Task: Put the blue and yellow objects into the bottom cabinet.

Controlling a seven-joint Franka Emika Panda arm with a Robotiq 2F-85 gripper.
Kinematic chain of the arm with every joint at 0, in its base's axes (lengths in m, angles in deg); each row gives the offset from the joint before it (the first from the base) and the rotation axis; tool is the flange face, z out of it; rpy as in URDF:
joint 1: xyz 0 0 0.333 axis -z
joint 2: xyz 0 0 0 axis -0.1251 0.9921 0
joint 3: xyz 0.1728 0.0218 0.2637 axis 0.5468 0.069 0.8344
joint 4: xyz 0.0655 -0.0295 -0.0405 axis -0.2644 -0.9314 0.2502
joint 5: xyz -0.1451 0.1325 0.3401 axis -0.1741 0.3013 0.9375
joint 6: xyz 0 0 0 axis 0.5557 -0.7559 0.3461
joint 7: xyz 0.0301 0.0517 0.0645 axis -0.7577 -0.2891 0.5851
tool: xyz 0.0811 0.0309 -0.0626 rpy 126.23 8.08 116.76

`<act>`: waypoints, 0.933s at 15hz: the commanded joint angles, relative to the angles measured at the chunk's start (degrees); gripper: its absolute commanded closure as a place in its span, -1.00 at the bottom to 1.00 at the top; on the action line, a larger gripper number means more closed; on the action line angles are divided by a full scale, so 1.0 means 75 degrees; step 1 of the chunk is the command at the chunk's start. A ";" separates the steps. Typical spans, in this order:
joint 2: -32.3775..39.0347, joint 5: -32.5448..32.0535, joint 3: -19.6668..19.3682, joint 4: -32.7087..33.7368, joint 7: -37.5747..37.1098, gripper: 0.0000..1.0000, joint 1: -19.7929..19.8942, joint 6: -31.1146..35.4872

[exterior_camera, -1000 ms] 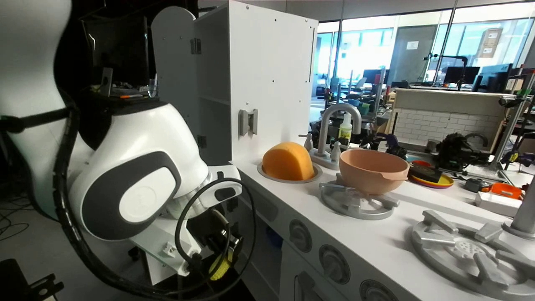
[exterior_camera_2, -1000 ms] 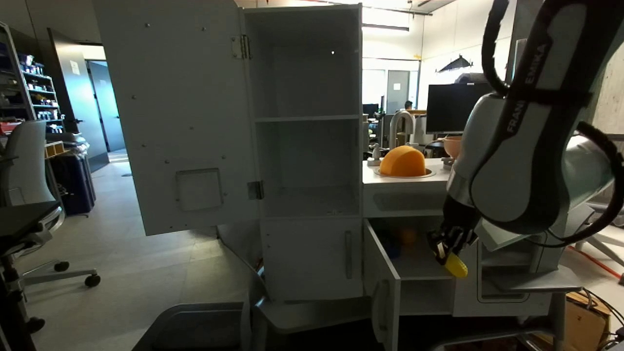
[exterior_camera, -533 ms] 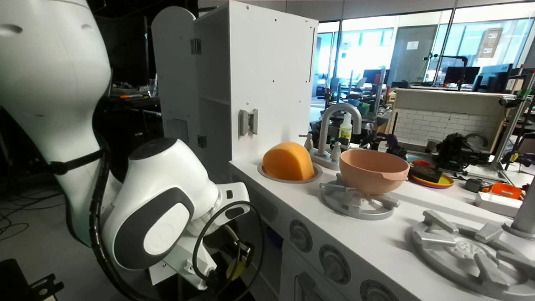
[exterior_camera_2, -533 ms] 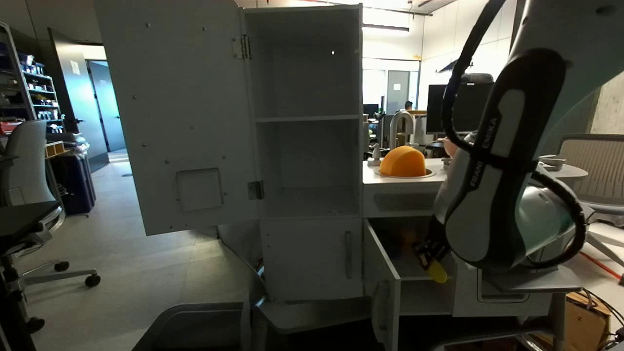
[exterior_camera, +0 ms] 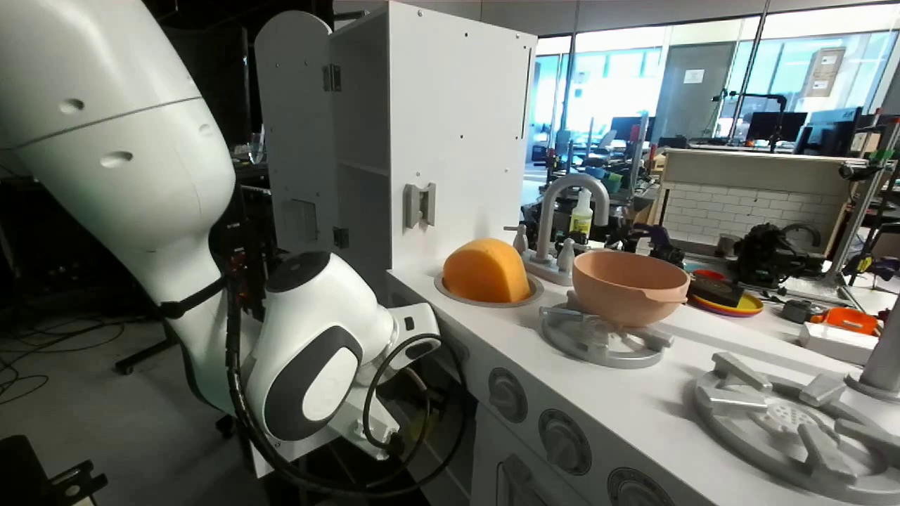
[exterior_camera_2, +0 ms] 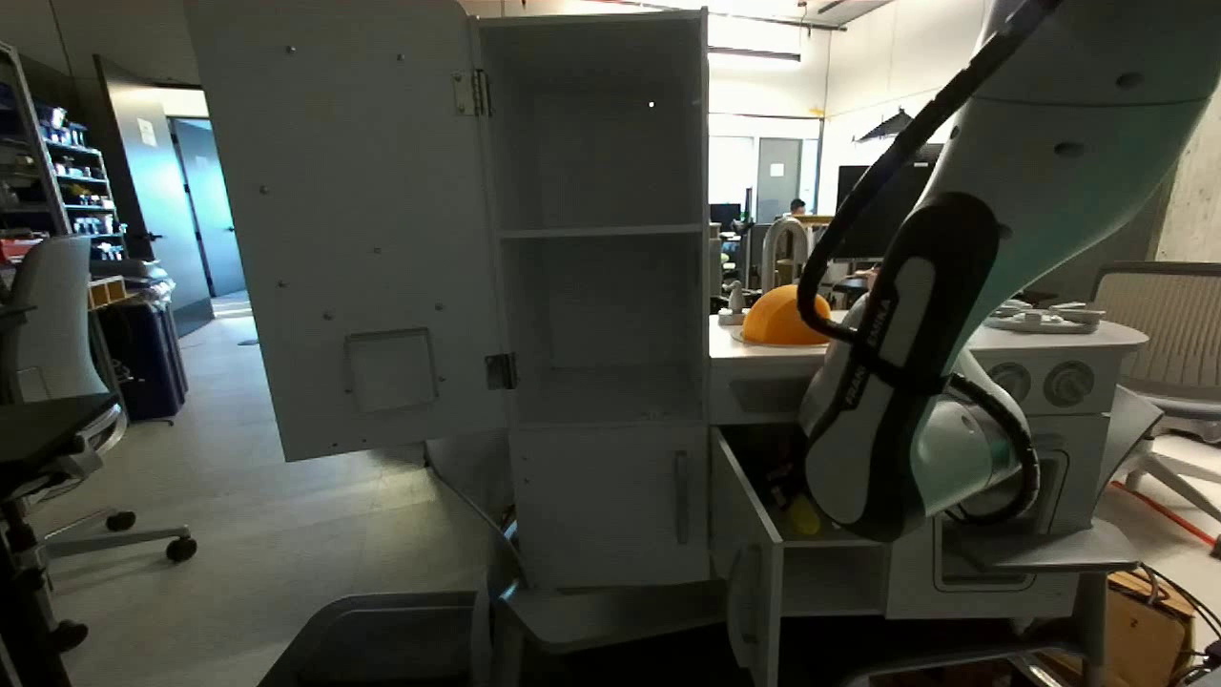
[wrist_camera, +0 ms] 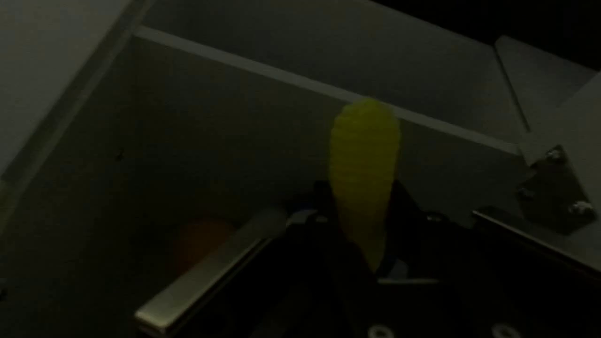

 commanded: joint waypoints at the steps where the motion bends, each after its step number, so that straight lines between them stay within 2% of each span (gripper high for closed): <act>1: 0.0807 0.0317 -0.0233 0.0780 0.0124 0.85 -0.0213 0.0377; 4: 0.1182 0.0485 -0.0274 0.0751 0.0249 0.85 -0.0261 0.1278; 7: 0.1495 0.0666 -0.0283 0.0835 0.0393 0.85 -0.0290 0.1740; 10: 0.1546 0.0795 -0.0265 0.0886 0.0523 0.85 -0.0335 0.1989; 11: 0.1378 0.0903 -0.0333 0.0708 0.0550 0.85 -0.0501 0.2032; 13: 0.1416 0.0890 -0.0247 0.0704 0.0604 0.85 -0.0427 0.2339; 14: 0.1273 0.0978 -0.0294 0.0518 0.0631 0.85 -0.0584 0.2405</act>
